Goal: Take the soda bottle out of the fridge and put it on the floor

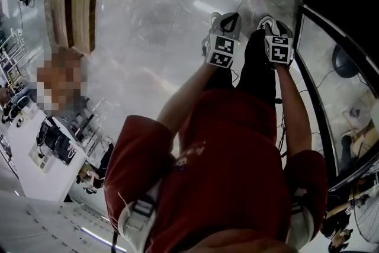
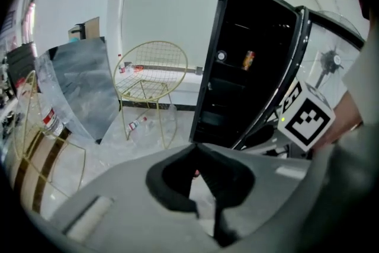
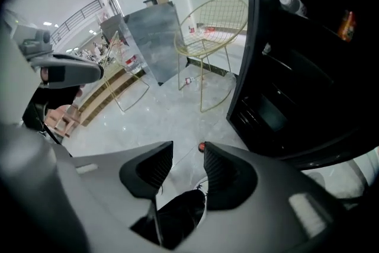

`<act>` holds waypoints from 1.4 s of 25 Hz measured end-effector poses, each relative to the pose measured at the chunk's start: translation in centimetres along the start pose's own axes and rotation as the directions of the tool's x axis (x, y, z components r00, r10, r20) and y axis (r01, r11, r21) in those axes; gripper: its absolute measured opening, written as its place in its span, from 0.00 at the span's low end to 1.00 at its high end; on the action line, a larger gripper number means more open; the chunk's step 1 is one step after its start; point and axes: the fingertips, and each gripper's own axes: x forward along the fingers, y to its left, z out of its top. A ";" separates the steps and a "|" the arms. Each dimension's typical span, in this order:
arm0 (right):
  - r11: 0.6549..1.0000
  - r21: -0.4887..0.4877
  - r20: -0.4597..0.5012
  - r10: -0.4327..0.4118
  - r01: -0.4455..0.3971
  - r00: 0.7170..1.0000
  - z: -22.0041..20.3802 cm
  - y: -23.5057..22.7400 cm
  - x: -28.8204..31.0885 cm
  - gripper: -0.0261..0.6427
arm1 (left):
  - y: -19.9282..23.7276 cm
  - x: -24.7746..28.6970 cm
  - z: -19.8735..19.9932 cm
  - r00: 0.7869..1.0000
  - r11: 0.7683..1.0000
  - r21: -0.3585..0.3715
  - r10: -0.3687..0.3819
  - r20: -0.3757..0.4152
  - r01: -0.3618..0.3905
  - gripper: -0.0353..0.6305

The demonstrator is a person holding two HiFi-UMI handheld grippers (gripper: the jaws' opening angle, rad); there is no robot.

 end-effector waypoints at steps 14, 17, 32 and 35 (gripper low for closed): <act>0.996 0.080 0.128 -0.044 0.034 0.991 5.9 1.5 -11.4 0.26 | 2.8 -9.2 11.0 0.981 0.997 0.032 0.066 0.185 -0.074 0.05; 0.994 0.102 0.175 -0.051 0.034 0.983 7.3 0.7 -15.2 0.26 | 2.3 -11.2 13.2 0.974 0.995 0.036 0.085 0.211 -0.095 0.05; 0.981 0.135 0.560 -0.191 0.138 0.806 18.5 0.5 -29.9 0.26 | 0.8 -18.2 22.1 0.910 0.990 0.086 0.064 0.410 -0.109 0.05; 0.980 0.144 0.584 -0.196 0.137 0.787 19.1 0.1 -31.3 0.26 | 0.4 -18.6 23.1 0.904 0.990 0.093 0.059 0.423 -0.108 0.05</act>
